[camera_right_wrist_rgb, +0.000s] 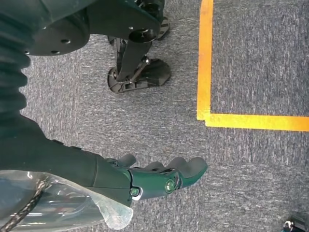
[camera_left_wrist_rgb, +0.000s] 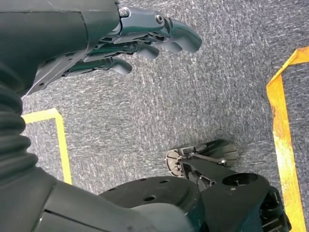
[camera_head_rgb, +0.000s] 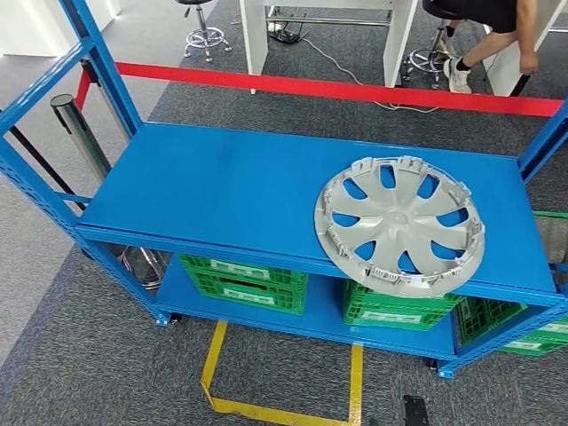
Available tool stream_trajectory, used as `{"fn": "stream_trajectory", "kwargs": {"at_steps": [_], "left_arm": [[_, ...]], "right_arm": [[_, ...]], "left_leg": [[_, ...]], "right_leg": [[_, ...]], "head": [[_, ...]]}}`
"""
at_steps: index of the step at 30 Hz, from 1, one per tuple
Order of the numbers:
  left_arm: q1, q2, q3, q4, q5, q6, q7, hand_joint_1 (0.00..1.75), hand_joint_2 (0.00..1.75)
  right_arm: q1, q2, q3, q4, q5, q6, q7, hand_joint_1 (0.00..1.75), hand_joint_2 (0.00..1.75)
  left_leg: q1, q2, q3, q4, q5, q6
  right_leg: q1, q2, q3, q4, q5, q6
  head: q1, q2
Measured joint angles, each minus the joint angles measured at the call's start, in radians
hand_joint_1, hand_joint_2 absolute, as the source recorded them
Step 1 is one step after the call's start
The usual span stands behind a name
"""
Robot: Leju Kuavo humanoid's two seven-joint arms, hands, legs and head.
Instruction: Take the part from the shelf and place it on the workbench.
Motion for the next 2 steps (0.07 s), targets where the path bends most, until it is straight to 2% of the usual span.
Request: {"fn": "stream_trajectory", "kwargs": {"at_steps": [2], "left_arm": [[0.000, 0.000, -0.001, 0.001, 0.000, 0.000, 0.000, 0.00, 1.75]], "right_arm": [[0.000, 0.000, 0.000, 0.000, 0.000, 0.000, 0.000, 0.00, 1.75]], "left_leg": [[0.000, 0.000, 0.000, 0.000, 0.000, 0.000]], "right_leg": [[0.000, 0.000, 0.000, 0.000, 0.000, 0.000]], "head": [[0.000, 0.000]]}}
